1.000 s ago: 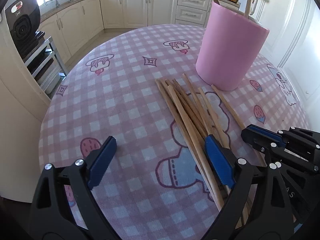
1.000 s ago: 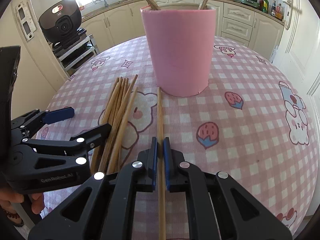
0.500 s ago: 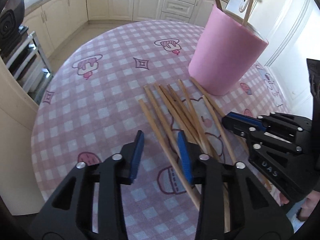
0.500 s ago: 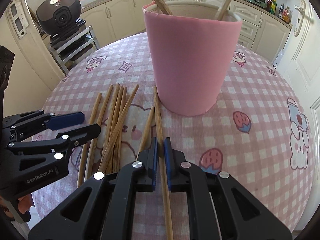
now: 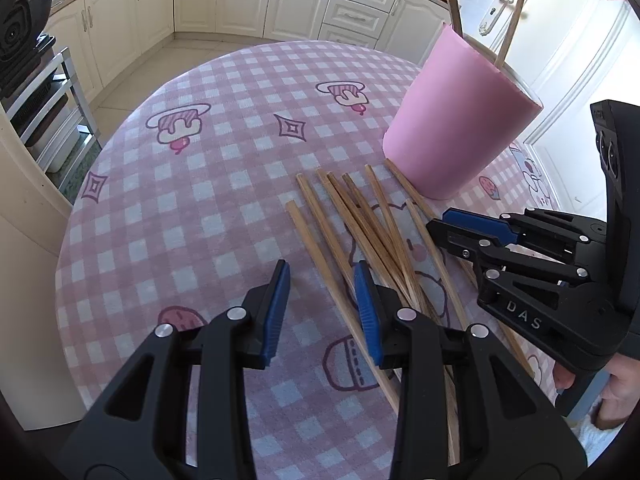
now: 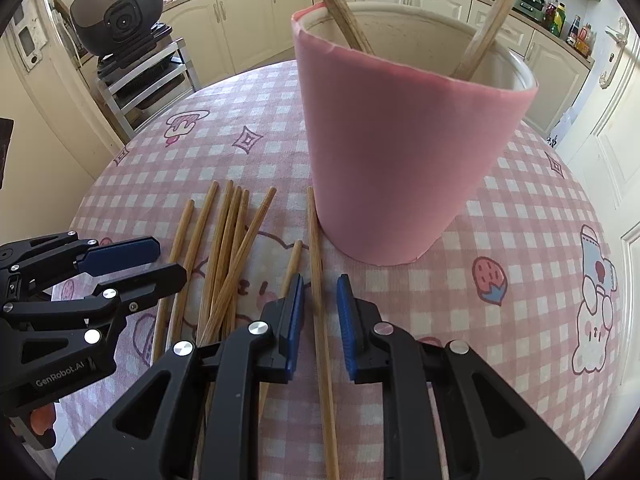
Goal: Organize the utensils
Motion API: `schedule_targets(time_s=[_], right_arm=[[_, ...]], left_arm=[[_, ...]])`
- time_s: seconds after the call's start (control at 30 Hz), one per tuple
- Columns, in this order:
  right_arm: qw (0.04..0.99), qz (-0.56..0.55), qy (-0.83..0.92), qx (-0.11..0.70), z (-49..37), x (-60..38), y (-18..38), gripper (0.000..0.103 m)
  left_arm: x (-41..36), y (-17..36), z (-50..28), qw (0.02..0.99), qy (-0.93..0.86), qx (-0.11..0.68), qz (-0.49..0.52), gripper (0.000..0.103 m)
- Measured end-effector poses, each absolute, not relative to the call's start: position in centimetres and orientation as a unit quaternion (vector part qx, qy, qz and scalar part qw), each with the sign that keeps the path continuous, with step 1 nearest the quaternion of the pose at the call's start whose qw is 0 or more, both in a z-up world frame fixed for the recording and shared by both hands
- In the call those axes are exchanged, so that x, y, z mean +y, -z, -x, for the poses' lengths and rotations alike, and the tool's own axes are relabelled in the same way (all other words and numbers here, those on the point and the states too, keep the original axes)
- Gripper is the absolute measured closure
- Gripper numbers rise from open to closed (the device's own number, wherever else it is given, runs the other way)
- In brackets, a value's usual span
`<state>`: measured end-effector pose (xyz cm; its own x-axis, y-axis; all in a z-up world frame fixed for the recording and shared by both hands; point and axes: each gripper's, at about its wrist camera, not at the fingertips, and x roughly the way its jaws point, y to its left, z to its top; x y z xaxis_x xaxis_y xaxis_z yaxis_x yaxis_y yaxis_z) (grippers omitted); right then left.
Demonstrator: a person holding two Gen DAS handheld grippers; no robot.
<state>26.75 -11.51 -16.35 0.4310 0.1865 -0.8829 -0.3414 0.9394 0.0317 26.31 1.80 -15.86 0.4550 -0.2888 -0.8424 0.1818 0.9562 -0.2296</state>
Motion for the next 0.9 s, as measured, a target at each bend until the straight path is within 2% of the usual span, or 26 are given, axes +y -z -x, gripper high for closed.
schedule_targets(time_s=[0.33,0.63,0.7,0.83,0.9], right_arm=[[0.844,0.068,-0.161,0.506,-25.9,-12.6,16.2,0.087],[0.842,0.075,-0.158,0.510,-25.9,-12.5,16.2,0.087],[0.841,0.078,-0.156,0.511,-26.2,-12.2,16.2,0.087],[0.840,0.082,-0.152,0.514,-26.8,-11.5,16.1,0.086],[0.840,0.084,-0.154,0.514,-27.0,-11.2,16.2,0.087]], left_arm=[[3.9,16.2,-26.0,0.847,0.122,0.510,0.088,0.069],[2.8,17.0,-27.5,0.848,0.093,0.519,0.054,0.069],[2.3,17.0,-28.1,0.849,0.088,0.518,0.047,0.070],[1.6,16.7,-28.4,0.854,0.077,0.513,0.026,0.080],[1.1,16.7,-28.3,0.858,0.070,0.510,0.011,0.082]])
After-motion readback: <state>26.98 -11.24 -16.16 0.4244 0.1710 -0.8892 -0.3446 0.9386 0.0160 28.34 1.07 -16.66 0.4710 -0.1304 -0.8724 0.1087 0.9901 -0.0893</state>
